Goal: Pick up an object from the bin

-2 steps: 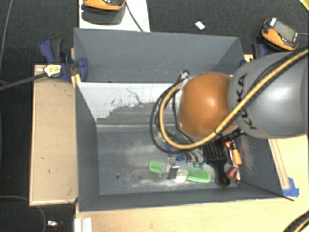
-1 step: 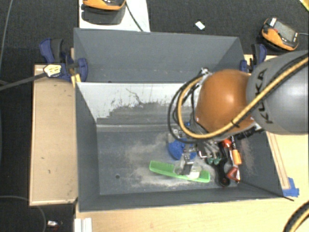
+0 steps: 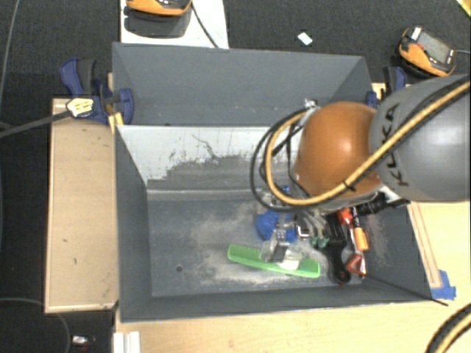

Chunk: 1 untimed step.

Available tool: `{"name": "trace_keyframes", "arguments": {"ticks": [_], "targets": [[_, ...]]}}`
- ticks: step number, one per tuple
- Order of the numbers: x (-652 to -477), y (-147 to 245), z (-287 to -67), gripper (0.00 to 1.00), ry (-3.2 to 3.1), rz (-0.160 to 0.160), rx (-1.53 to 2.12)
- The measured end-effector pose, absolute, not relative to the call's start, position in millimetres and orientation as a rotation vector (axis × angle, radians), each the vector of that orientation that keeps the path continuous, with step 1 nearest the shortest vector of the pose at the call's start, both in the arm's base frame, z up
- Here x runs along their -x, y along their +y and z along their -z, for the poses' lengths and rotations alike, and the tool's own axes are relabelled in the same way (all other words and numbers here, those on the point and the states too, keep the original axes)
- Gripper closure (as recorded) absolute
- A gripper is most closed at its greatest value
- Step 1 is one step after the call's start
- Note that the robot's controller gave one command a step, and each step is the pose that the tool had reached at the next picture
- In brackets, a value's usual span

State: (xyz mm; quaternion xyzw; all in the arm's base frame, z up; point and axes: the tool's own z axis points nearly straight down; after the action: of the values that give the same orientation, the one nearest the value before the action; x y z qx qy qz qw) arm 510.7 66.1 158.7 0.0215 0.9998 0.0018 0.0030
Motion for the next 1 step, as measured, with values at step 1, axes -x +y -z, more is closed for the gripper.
{"name": "trace_keyframes", "arguments": {"ticks": [1], "targets": [[-500.3,73.6,-76.9,0.0,3.125,-0.01,-0.018]]}}
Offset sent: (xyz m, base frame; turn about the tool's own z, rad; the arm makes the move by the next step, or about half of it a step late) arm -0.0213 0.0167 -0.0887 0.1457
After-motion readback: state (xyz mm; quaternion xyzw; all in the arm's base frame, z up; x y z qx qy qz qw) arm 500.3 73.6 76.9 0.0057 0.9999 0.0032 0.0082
